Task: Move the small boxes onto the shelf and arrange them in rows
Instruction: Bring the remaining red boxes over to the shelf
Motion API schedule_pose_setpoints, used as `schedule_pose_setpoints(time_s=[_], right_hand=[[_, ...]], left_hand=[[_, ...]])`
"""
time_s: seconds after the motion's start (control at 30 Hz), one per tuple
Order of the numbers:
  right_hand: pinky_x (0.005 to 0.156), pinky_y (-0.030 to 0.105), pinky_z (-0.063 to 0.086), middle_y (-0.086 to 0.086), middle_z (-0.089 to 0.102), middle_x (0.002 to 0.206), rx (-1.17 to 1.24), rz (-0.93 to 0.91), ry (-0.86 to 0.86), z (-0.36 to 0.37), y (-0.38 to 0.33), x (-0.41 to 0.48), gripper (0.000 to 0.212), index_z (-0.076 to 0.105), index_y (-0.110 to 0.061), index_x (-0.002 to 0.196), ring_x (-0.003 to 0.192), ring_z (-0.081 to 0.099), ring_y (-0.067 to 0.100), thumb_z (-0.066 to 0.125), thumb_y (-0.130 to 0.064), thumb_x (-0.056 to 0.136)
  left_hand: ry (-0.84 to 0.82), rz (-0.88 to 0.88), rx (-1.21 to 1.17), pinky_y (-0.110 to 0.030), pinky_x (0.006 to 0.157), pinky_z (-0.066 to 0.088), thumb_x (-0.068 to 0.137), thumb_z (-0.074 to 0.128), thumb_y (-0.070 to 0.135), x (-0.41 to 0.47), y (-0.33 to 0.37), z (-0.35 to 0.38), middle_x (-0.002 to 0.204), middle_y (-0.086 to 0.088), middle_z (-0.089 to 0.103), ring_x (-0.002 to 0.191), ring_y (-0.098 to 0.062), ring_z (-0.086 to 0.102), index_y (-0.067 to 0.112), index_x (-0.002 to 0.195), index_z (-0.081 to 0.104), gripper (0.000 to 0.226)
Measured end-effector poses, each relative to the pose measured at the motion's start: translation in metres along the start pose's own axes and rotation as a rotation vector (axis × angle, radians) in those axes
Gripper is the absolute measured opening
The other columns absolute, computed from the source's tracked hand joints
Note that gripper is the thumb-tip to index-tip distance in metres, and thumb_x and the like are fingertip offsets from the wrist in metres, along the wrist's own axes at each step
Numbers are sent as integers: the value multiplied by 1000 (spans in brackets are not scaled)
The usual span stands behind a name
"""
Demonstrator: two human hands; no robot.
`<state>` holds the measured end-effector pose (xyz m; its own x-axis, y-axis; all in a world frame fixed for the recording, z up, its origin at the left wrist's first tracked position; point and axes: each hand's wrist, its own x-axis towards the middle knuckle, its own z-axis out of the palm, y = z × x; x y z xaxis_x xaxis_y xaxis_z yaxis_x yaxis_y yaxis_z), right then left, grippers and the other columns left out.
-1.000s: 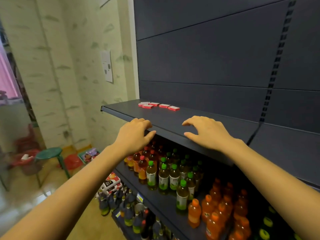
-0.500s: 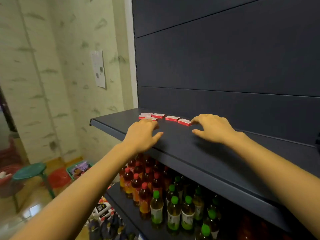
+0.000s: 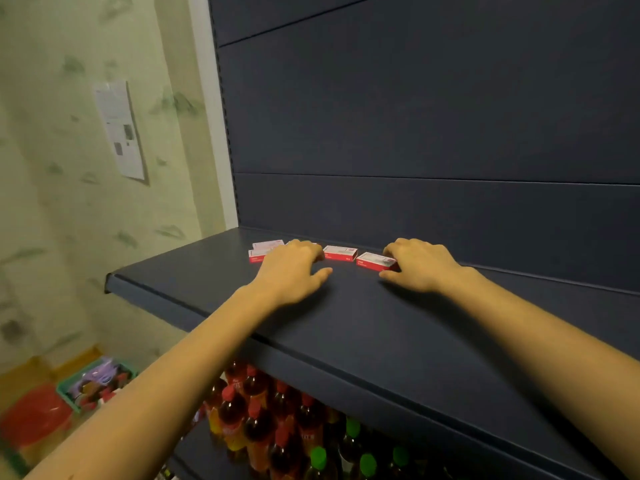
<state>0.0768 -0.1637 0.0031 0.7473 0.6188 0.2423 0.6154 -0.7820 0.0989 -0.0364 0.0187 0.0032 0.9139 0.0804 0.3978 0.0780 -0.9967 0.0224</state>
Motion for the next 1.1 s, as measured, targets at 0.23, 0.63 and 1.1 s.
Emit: schedule_pose_setpoints(time_s=[0.23, 0.63, 1.1], right_hand=[[91, 39, 42, 7, 47, 133, -48, 196, -203, 18, -11, 43, 51, 43, -12, 130, 121, 47, 26, 41, -48, 93], [76, 32, 42, 0, 48, 127, -91, 334, -57, -6, -6, -7, 46, 42, -19, 126, 112, 51, 20, 46, -49, 91], [73, 28, 41, -3, 49, 128, -130, 662, -9, -41, 26, -132, 43, 43, -22, 125, 110, 52, 18, 48, -48, 90]], left_hand=[[-45, 159, -26, -35, 86, 42, 90, 47, 41, 65, -45, 18, 119, -4, 59, 110, -22, 51, 16, 113, 56, 35], [-457, 373, -132, -35, 102, 38, 89, 57, 28, 152, -56, 61, 135, -13, 48, 121, -29, 47, 5, 131, 44, 50], [-247, 829, -288, -27, 78, 37, 84, 63, 34, 149, 59, 41, 114, -7, 59, 99, -23, 53, 13, 117, 57, 40]])
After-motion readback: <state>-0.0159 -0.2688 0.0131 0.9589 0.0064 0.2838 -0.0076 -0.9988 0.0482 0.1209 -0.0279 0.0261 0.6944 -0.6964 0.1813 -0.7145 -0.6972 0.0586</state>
